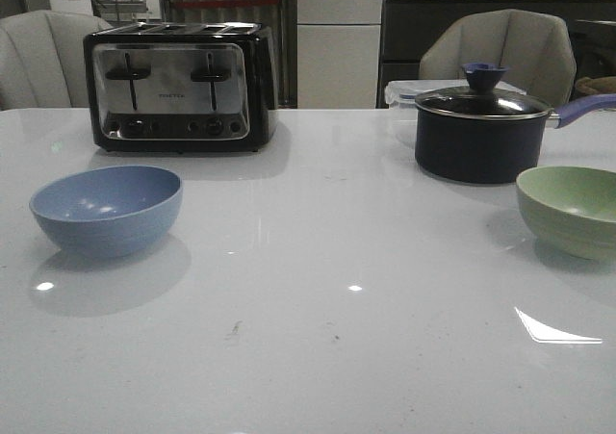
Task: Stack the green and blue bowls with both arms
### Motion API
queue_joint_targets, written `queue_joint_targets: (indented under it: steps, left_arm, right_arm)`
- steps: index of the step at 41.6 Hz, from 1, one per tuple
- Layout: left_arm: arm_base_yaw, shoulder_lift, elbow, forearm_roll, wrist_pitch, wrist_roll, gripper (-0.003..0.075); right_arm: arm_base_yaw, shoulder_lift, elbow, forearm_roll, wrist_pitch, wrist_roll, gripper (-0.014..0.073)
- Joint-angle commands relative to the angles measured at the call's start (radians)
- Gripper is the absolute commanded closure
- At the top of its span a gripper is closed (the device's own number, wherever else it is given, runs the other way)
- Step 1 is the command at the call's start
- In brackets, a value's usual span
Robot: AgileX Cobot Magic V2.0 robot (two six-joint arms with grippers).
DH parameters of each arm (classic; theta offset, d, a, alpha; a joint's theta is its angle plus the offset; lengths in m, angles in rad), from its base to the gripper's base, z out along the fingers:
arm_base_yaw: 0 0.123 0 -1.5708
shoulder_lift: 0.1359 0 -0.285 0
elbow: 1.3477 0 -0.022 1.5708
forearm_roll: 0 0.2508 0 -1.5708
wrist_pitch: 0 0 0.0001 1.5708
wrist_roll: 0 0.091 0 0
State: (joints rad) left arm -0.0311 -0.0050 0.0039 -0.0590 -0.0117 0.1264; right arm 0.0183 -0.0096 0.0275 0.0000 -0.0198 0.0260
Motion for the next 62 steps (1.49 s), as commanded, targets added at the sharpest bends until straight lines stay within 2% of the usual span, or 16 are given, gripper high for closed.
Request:
queue_joint_targets:
  steps: [1,4,8,15,28,39,54,57,59,62]
  left_arm:
    - [-0.007,-0.018,-0.004,-0.005,-0.136,0.000,0.0621]
    - [-0.007,-0.018,-0.035,-0.005,-0.151,0.000,0.0621]
    - [-0.007,-0.016,-0.115,-0.005,-0.099,-0.002,0.0621]
    - [-0.007,0.048,-0.325,-0.030,0.107,-0.002,0.0621]
    - [-0.007,0.329,-0.634,-0.032,0.438,-0.002,0.0622]
    - [-0.007,0.507,-0.639,-0.033,0.523,-0.002,0.0621]
    - [-0.007,0.681,-0.639,-0.033,0.530,-0.002,0.0619]
    - [-0.007,0.706,-0.639,-0.033,0.530,-0.002,0.0592]
    - [-0.007,0.721,-0.639,-0.033,0.530,-0.002,0.0535]
    - [-0.007,0.729,-0.639,-0.033,0.530,-0.002,0.0390]
  right_arm:
    - [-0.007,-0.020,-0.019,-0.014,-0.089,0.002,0.0537]
    - [-0.007,-0.020,-0.057,-0.014,-0.056,0.002,0.0537]
    - [-0.007,-0.019,-0.151,-0.014,0.026,0.002,0.0537]
    - [-0.007,0.035,-0.344,-0.016,0.161,0.002,0.0537]
    - [-0.007,0.312,-0.644,-0.025,0.454,0.002,0.0537]
    - [-0.007,0.509,-0.658,-0.025,0.614,0.002,0.0537]
    - [-0.007,0.740,-0.657,-0.025,0.675,0.002,0.0532]
    - [-0.007,0.776,-0.657,-0.025,0.676,0.002,0.0471]
    - [-0.007,0.799,-0.657,-0.025,0.674,0.002,0.0369]
    - [-0.007,0.834,-0.657,-0.025,0.667,0.002,0.0216]
